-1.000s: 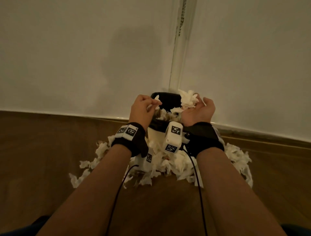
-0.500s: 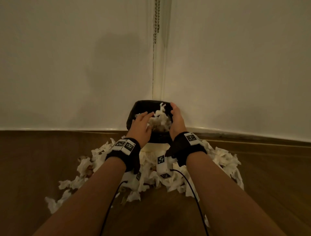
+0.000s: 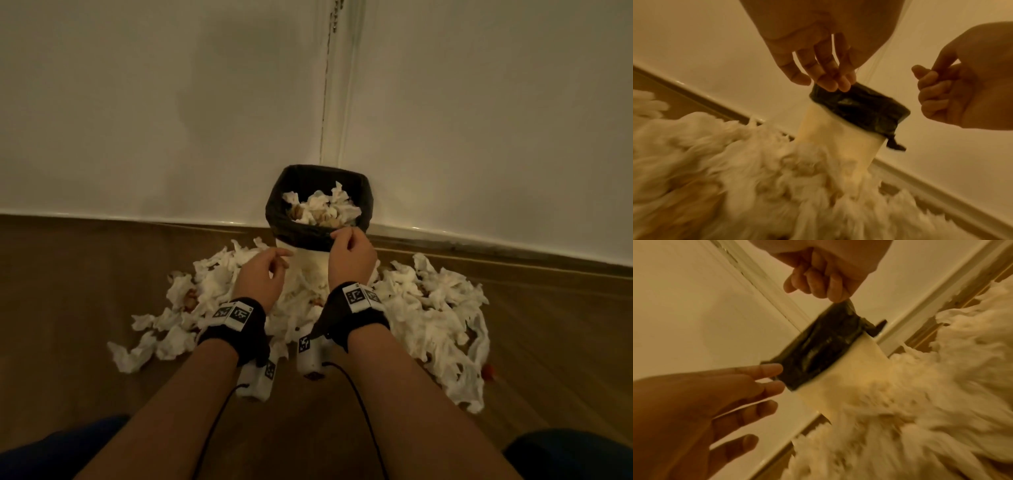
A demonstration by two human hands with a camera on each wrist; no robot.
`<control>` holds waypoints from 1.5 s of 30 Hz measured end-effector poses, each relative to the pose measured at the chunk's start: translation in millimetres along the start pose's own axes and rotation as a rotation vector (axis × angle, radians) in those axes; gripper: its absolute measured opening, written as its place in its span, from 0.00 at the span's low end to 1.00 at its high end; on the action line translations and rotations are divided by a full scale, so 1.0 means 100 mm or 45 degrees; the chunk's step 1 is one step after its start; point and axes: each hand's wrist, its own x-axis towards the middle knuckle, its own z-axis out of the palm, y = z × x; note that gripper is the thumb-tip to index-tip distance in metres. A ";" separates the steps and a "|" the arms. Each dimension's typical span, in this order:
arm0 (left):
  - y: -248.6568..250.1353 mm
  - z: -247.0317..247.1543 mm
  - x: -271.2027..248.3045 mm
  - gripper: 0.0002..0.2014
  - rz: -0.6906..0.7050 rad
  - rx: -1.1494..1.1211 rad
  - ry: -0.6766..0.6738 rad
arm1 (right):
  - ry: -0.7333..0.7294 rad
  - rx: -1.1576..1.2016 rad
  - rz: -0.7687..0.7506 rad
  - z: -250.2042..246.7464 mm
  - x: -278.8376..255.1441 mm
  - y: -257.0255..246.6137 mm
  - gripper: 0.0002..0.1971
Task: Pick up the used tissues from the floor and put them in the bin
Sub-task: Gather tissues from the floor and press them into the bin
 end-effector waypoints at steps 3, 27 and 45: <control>-0.26 -0.01 -0.24 0.11 -0.071 0.121 -0.152 | -0.149 -0.138 0.012 0.00 -0.18 0.21 0.12; -1.25 -0.33 -1.27 0.23 -0.805 0.591 0.090 | -1.246 -1.170 -0.222 0.38 -1.33 1.18 0.30; -1.37 -0.36 -1.38 0.21 -0.855 0.534 0.043 | -0.986 -0.654 0.344 0.54 -1.21 1.10 0.18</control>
